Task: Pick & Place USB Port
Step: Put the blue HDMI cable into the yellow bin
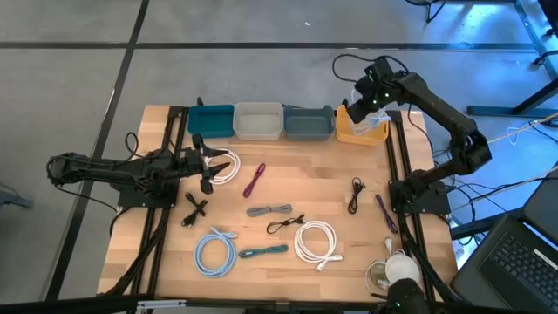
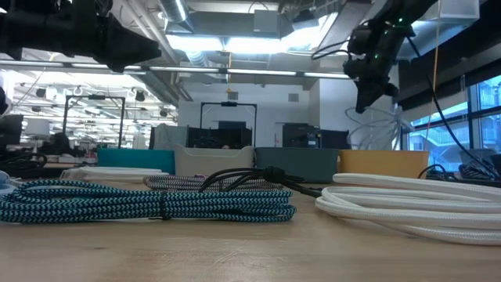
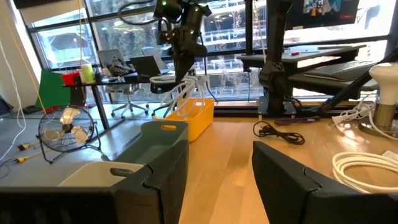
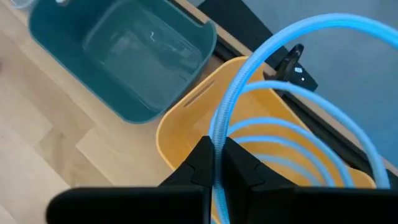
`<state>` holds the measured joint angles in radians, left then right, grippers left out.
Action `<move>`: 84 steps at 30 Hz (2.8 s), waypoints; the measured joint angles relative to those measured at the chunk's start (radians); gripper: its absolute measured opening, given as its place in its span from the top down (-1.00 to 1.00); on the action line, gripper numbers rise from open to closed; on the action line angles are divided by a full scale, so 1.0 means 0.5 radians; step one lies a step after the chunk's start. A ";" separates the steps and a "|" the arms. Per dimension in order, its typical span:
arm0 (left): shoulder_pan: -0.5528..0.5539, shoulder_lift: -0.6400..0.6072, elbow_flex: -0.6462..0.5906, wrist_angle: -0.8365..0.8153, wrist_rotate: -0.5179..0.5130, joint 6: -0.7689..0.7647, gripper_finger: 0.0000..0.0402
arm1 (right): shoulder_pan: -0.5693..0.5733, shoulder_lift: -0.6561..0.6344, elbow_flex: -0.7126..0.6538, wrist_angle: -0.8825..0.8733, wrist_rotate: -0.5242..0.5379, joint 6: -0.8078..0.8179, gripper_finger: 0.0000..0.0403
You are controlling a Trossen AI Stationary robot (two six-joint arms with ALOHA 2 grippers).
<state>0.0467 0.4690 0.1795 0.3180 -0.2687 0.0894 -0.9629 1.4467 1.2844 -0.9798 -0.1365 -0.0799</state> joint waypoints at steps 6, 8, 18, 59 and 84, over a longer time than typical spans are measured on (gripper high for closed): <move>0.000 0.000 0.000 -0.001 0.025 -0.048 0.16 | -0.004 0.025 -0.186 0.111 -0.102 -0.014 0.93; 0.000 0.000 0.000 -0.001 0.058 -0.049 0.16 | -0.011 0.025 -0.279 0.162 -0.101 -0.014 0.93; 0.000 -0.001 0.000 0.020 0.079 -0.050 0.16 | -0.048 0.020 -0.586 0.330 -0.141 -0.021 0.86; -0.001 0.000 0.000 0.030 0.078 -0.046 0.16 | 0.042 -0.067 -0.602 0.239 0.025 -0.012 0.52; -0.001 0.000 0.001 0.029 0.077 -0.046 0.16 | 0.109 -0.108 -0.618 -0.019 -0.229 -0.127 0.99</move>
<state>0.0464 0.4690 0.1799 0.3325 -0.2302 0.0666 -0.9086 1.3928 0.9756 -0.9895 -0.2512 -0.1432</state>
